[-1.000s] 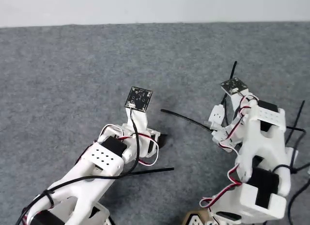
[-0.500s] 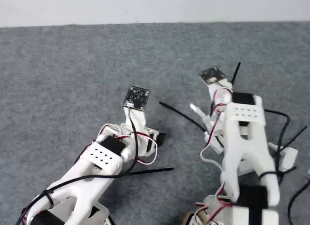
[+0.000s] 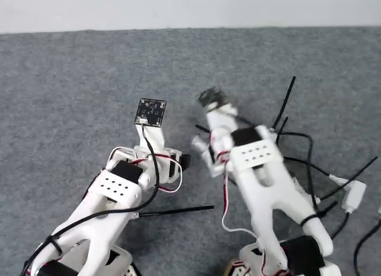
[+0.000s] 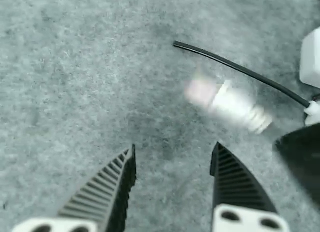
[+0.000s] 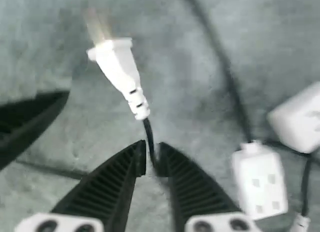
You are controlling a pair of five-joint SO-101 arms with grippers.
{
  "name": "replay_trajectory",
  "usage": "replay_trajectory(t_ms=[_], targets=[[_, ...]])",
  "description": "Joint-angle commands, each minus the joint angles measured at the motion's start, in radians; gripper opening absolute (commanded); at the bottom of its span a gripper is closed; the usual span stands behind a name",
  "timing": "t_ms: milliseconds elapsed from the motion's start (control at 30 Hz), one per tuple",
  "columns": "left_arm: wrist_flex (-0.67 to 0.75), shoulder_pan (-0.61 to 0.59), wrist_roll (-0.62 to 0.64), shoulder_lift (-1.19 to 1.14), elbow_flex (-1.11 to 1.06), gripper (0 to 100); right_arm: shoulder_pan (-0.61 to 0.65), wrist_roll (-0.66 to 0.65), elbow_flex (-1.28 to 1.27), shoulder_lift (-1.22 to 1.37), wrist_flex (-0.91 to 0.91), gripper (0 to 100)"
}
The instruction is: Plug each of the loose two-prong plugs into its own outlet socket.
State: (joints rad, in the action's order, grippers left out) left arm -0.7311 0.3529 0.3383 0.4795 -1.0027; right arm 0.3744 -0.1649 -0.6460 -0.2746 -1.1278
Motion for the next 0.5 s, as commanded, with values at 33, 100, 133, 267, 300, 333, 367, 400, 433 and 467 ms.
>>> replay_trajectory(t_ms=[33,100,133,267,300,333,367,400,433,467], targets=[[-0.003,-0.008,-0.008,0.028,0.050,23,-0.018,-0.091,-0.003,-0.056,0.018,28.2],[-0.003,-0.006,-0.008,0.029,0.048,23,-0.076,-0.127,0.003,-0.064,0.016,28.8],[-0.003,-0.006,-0.008,0.029,0.048,23,-0.113,-0.143,0.005,-0.065,0.016,28.8],[-0.003,-0.008,-0.008,0.026,0.047,23,-0.251,-0.226,0.000,-0.048,0.027,28.8],[-0.002,-0.008,-0.008,0.025,0.047,23,-0.274,-0.244,-0.003,-0.035,0.030,28.8],[-0.002,-0.008,-0.008,0.023,0.047,23,-0.289,-0.255,-0.008,-0.016,0.036,28.8],[-0.002,-0.008,-0.008,0.023,0.047,23,-0.298,-0.267,-0.015,0.004,0.042,28.8],[-0.002,-0.008,-0.008,0.023,0.047,23,-0.300,-0.275,-0.020,0.027,0.047,28.8],[-0.002,-0.006,-0.008,0.023,0.047,23,-0.300,-0.285,-0.025,0.053,0.051,28.8],[-0.002,-0.006,-0.008,0.021,0.047,23,-0.298,-0.301,-0.026,0.081,0.054,28.8]])
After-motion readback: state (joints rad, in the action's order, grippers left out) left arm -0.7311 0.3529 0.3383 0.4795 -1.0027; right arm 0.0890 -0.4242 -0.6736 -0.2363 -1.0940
